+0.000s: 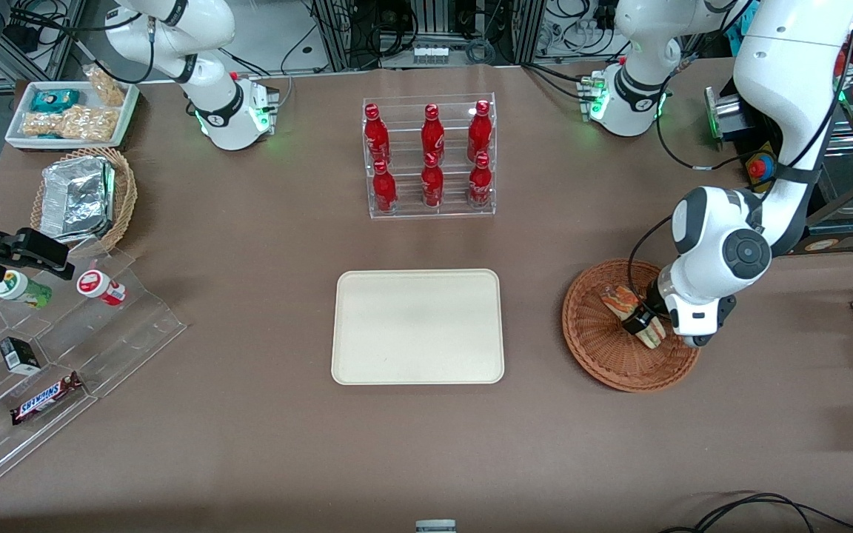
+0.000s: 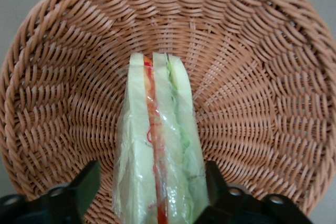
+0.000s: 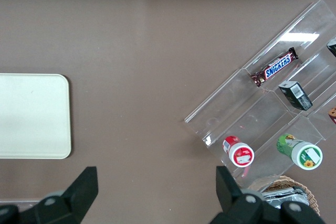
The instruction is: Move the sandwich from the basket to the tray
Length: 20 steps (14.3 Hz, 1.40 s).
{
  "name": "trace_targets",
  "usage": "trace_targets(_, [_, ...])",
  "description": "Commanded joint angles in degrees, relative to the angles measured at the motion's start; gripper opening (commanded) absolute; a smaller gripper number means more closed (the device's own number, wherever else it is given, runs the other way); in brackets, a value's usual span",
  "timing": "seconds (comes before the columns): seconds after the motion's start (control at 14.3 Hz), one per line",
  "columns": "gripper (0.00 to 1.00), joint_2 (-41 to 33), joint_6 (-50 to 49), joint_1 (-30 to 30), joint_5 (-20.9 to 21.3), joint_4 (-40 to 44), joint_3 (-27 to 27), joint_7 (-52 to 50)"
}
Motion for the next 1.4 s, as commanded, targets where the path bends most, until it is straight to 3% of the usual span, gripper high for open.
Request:
trace_targets(0.0, [0.03,-0.68,-0.30,-0.21,-0.37,-0.97,0.07,0.31])
trace_targets(0.49, [0.02,-5.33,-12.85,-3.63,0.33,5.61,-0.28,0.66])
trace_targets(0.84, [0.02,-5.26,-34.65,-14.07,0.33,19.40,-0.37,6.63])
trace_targets(1.05, [0.06,-1.93,-33.44,-23.74,0.33,22.13,-0.37,11.64])
trace_targets(1.33, [0.11,9.39,-29.31,-33.93,0.07,32.40,-0.29,15.96])
